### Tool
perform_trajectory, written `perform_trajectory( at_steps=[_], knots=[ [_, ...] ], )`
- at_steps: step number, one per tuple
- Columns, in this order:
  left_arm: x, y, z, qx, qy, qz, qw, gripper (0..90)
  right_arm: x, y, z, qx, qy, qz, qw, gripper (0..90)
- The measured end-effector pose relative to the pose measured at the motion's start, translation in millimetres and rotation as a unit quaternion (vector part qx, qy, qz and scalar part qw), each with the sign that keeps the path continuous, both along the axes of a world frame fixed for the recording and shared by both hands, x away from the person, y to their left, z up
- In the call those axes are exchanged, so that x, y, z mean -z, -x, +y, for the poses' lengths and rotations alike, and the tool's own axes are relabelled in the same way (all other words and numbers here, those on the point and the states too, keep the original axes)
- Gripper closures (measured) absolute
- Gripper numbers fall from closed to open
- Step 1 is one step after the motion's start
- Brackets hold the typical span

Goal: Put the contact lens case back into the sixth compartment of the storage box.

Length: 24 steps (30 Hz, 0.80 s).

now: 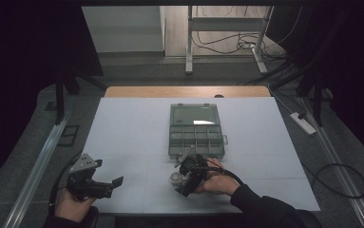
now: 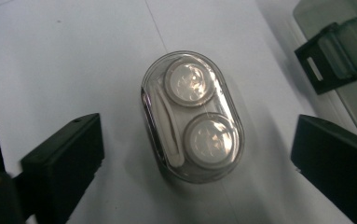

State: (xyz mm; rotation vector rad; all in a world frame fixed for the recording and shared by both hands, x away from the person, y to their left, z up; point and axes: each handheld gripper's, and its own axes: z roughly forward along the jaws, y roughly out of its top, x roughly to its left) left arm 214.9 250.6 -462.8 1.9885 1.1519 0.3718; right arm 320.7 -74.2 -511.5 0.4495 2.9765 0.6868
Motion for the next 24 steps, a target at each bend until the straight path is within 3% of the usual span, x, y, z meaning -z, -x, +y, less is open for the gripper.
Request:
perform_trajectory(
  at_steps=[2,3,6,11,16,24],
  knots=[
    [0.0,0.0,0.0,0.000,0.000,0.000,1.0000,0.0,1.6,0.2,1.6,-0.004,-0.001,0.000,1.0000,8.9],
    [0.0,0.0,0.0,0.000,0.000,0.000,1.0000,0.0,2.8,-0.2,3.2,-0.015,0.003,-0.003,0.9999,15.4],
    [0.0,0.1,-0.1,0.000,0.001,0.000,1.0000,0.0,3.4,0.3,4.3,-0.019,0.005,-0.007,0.9998,18.0],
    [0.0,0.0,0.0,0.001,0.000,0.000,1.0000,0.0,1.1,1.5,6.5,-0.037,0.002,-0.017,0.9992,38.3],
    [0.0,0.1,-0.2,0.002,-0.001,0.000,1.0000,0.0,-0.2,0.8,6.6,-0.041,0.000,-0.014,0.9990,48.4],
    [0.1,0.1,-0.5,0.002,0.000,0.000,1.0000,0.0,-1.7,2.0,7.8,-0.029,0.004,-0.011,0.9995,48.9]
  ],
)
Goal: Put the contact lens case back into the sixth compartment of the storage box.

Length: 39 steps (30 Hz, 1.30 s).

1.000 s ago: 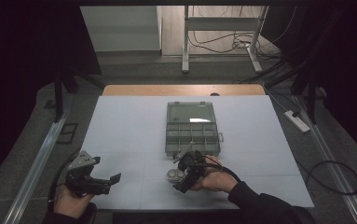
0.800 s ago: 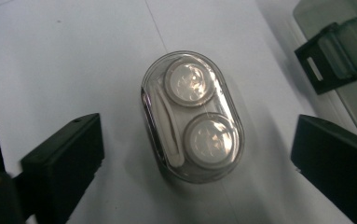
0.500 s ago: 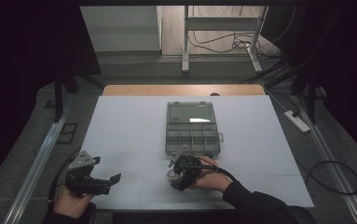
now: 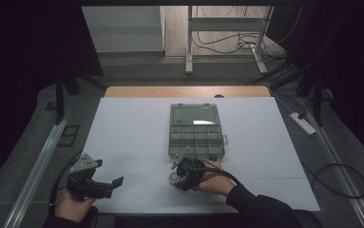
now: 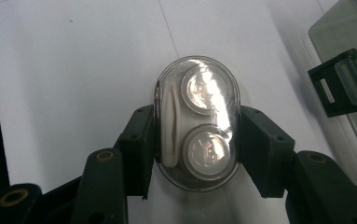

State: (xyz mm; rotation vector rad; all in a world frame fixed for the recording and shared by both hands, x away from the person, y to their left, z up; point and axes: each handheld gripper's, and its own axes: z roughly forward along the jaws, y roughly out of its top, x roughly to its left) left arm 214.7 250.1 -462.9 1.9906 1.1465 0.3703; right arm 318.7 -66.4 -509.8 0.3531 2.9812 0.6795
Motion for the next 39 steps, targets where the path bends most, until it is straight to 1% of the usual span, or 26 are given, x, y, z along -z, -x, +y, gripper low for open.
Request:
perform_trajectory(
  at_steps=[2,8,10,14,15,17,18,19,21,24,28,31,39],
  knots=[
    [-0.1,0.0,0.2,0.000,-0.001,0.000,1.0000,0.0,-1.2,0.0,-0.4,0.002,-0.002,0.003,1.0000,48.9],
    [-0.1,0.2,0.0,0.000,0.000,-0.001,1.0000,0.0,-8.2,-0.6,-3.4,0.012,-0.011,-0.003,0.9999,48.9],
    [-0.1,0.2,0.1,0.000,0.000,-0.001,1.0000,0.0,-11.8,-1.2,-5.4,0.021,-0.018,-0.005,0.9996,49.0],
    [-0.1,0.1,0.1,0.000,0.000,-0.001,1.0000,0.0,-17.8,-3.6,-9.0,0.029,-0.027,-0.007,0.9992,49.0],
    [-0.1,0.1,0.2,0.001,-0.001,-0.001,1.0000,0.0,-20.5,-4.3,-10.5,0.033,-0.034,-0.007,0.9989,49.0],
    [-0.2,0.1,0.1,0.001,-0.001,-0.001,1.0000,0.0,-22.4,-4.9,-11.4,0.034,-0.036,-0.007,0.9988,49.0],
    [-0.1,0.0,0.0,0.001,-0.001,0.000,1.0000,0.0,-25.8,-5.7,-13.1,0.040,-0.045,-0.007,0.9982,49.0],
    [-0.1,0.0,0.0,0.001,-0.001,0.000,1.0000,0.0,-26.9,-5.8,-13.4,0.045,-0.048,-0.006,0.9978,49.0],
    [-0.1,0.0,0.0,0.001,-0.001,0.000,1.0000,0.0,-28.1,-6.3,-14.0,0.047,-0.050,-0.006,0.9977,49.0],
    [-0.1,0.0,0.0,0.001,-0.001,0.000,1.0000,0.0,-33.8,-9.4,-17.1,0.058,-0.058,-0.009,0.9966,49.0],
    [-0.1,-0.1,0.0,0.001,-0.001,0.000,1.0000,0.0,-36.7,-12.0,-19.3,0.068,-0.062,-0.011,0.9957,49.0],
    [-0.1,-0.1,-0.1,0.001,-0.002,0.000,1.0000,0.0,-40.2,-15.2,-22.0,0.081,-0.066,-0.013,0.9945,49.0],
    [-0.1,-0.3,-0.1,0.000,-0.002,0.000,1.0000,0.0,-45.1,-22.9,-25.3,0.103,-0.070,-0.020,0.9920,49.0]
  ],
)
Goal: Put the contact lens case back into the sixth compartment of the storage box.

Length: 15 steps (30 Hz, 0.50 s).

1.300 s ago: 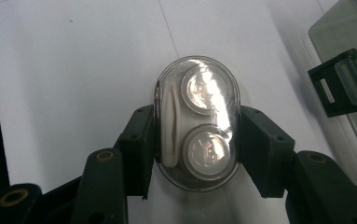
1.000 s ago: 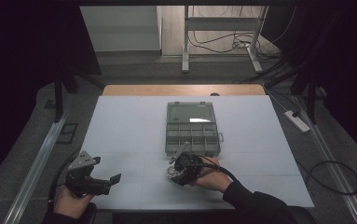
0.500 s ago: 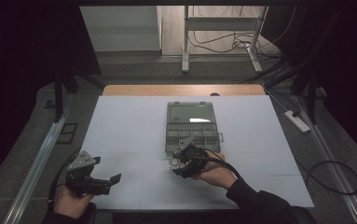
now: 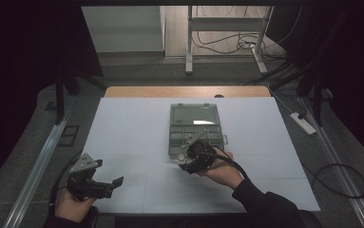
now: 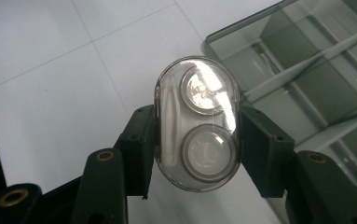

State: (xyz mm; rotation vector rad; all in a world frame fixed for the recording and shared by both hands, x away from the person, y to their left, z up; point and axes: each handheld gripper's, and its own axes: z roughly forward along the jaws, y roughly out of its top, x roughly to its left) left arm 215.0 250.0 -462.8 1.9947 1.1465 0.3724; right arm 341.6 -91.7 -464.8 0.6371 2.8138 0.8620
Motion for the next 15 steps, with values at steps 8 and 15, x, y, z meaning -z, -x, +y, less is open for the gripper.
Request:
perform_trajectory(
  at_steps=[8,15],
  knots=[
    [0.1,0.0,-0.1,-0.001,0.001,0.000,1.0000,0.0,0.2,-11.5,-0.7,0.031,0.000,-0.002,0.9995,49.0],
    [0.1,0.0,0.1,-0.001,0.001,0.000,1.0000,0.0,-0.5,-19.7,-1.1,0.050,-0.002,-0.005,0.9987,49.0]
  ],
)
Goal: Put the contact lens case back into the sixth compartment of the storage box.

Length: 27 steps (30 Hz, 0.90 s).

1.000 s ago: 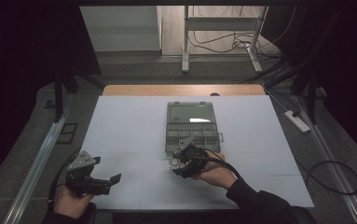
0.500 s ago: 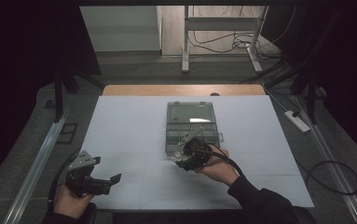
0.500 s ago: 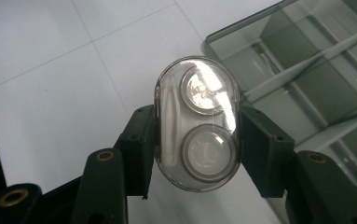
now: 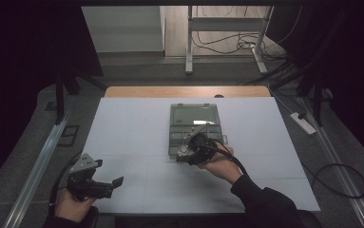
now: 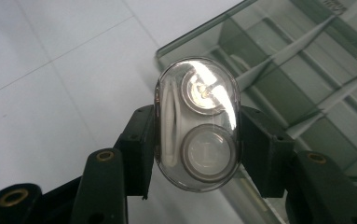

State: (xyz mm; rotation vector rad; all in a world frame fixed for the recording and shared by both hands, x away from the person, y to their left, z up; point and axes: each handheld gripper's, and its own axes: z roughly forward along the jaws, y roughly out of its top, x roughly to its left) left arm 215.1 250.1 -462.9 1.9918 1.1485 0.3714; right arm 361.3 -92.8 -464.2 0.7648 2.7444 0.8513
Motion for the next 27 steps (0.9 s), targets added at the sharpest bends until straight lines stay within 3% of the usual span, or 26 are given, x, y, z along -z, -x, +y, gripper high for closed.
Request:
perform_trajectory(
  at_steps=[11,27],
  knots=[
    [0.0,-0.2,0.3,0.000,0.000,0.001,1.0000,0.0,4.2,-17.4,-0.6,0.032,-0.003,-0.005,0.9995,49.0],
    [0.3,-0.4,-0.2,0.001,0.001,0.001,1.0000,0.0,11.5,-32.6,1.2,0.059,-0.003,-0.010,0.9982,48.9]
  ],
)
